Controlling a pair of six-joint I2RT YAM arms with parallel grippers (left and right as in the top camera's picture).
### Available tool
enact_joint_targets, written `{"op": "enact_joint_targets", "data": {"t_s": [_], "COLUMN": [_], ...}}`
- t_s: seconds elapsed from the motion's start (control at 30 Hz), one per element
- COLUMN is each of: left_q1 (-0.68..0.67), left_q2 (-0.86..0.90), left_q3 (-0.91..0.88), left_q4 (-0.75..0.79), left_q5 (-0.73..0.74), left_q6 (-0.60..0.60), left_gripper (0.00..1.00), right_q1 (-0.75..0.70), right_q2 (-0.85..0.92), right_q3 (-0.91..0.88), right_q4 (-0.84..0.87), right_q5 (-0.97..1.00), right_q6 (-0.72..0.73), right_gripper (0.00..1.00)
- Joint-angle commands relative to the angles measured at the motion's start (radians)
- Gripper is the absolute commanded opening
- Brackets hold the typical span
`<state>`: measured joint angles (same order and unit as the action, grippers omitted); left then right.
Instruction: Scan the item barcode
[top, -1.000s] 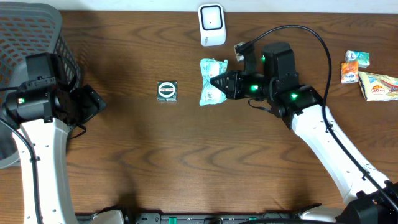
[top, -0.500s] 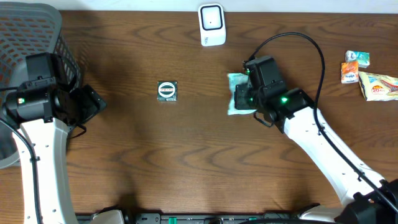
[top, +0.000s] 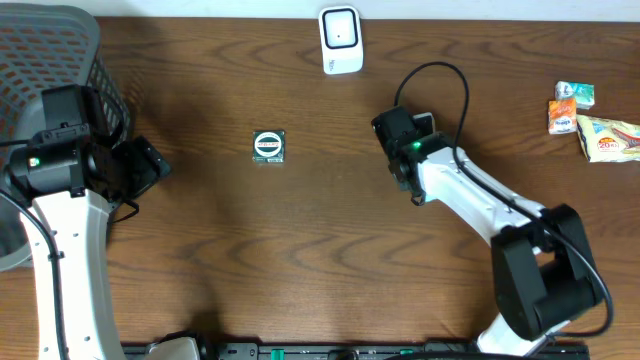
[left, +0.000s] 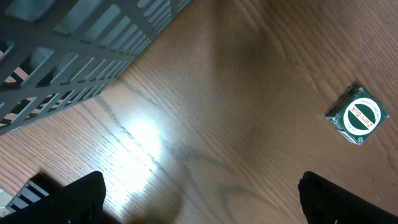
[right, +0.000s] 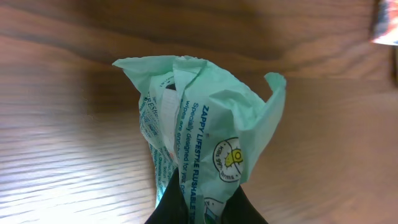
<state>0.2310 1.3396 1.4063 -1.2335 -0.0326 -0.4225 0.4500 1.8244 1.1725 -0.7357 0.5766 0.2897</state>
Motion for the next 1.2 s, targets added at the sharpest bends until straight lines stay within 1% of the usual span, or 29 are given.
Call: {"op": "enact_joint_targets", "data": {"t_s": [0.0, 0.13, 0.17, 0.27, 0.33, 0.37, 0.5, 0.53, 0.6, 0.63, 0.7, 0.77, 0.8, 0.83, 0.87, 0.9, 0.97, 1.17], "left_q1": [0.003, 0.003, 0.003, 0.003, 0.003, 0.003, 0.003, 0.003, 0.003, 0.003, 0.003, 0.003, 0.003, 0.003, 0.003, 0.003, 0.003, 0.003], "left_q2": [-0.004, -0.004, -0.004, -0.004, -0.004, -0.004, -0.004, -0.004, -0.004, -0.004, -0.004, -0.004, -0.004, -0.004, -0.004, -0.004, -0.004, -0.004], "left_q3": [-0.002, -0.002, -0.002, -0.002, -0.002, -0.002, -0.002, -0.002, -0.002, -0.002, -0.002, -0.002, -0.002, -0.002, -0.002, -0.002, -0.002, -0.002], "left_q4": [-0.005, -0.005, -0.005, -0.005, -0.005, -0.005, -0.005, -0.005, -0.005, -0.005, -0.005, -0.005, -0.005, -0.005, -0.005, -0.005, -0.005, -0.005], "left_q5": [-0.017, -0.017, -0.017, -0.017, -0.017, -0.017, -0.017, -0.017, -0.017, -0.017, -0.017, -0.017, -0.017, -0.017, -0.017, -0.017, -0.017, -0.017], "left_q6": [-0.006, -0.006, -0.006, -0.006, -0.006, -0.006, -0.006, -0.006, -0.006, -0.006, -0.006, -0.006, -0.006, -0.006, -0.006, -0.006, -0.006, -0.006], "left_gripper": [0.97, 0.97, 0.98, 0.98, 0.97, 0.98, 0.98, 0.98, 0.98, 0.97, 0.98, 0.98, 0.98, 0.97, 0.98, 0.98, 0.98, 0.98], "right_q1": [0.021, 0.05, 0.06, 0.093, 0.12, 0.138, 0.203, 0.225, 0.265, 0.279, 0.313, 0.338, 0.346, 0.351, 0.351, 0.35, 0.334, 0.263], "right_q2": [0.037, 0.079, 0.087, 0.106, 0.109, 0.108, 0.108, 0.108, 0.108, 0.108, 0.108, 0.108, 0.108, 0.108, 0.108, 0.108, 0.109, 0.109], "right_q3": [0.018, 0.018, 0.018, 0.018, 0.018, 0.019, 0.053, 0.072, 0.114, 0.129, 0.165, 0.187, 0.192, 0.193, 0.193, 0.193, 0.192, 0.151], "right_q4": [-0.015, -0.028, -0.031, -0.043, -0.054, -0.06, -0.121, -0.145, -0.185, -0.194, -0.201, -0.191, -0.181, -0.173, -0.164, -0.163, -0.166, -0.173], "right_q5": [0.127, 0.119, 0.108, 0.056, 0.036, 0.034, 0.034, 0.033, 0.023, 0.011, -0.033, -0.073, -0.079, -0.078, -0.072, -0.07, -0.071, -0.07], "right_q6": [-0.024, -0.049, -0.049, -0.06, -0.059, -0.059, -0.046, -0.032, -0.017, -0.017, -0.017, -0.017, -0.017, -0.017, -0.017, -0.017, -0.017, -0.037], "right_gripper": [0.02, 0.02, 0.03, 0.11, 0.24, 0.31, 0.52, 0.56, 0.57, 0.53, 0.38, 0.37, 0.39, 0.44, 0.51, 0.54, 0.56, 0.57]}}
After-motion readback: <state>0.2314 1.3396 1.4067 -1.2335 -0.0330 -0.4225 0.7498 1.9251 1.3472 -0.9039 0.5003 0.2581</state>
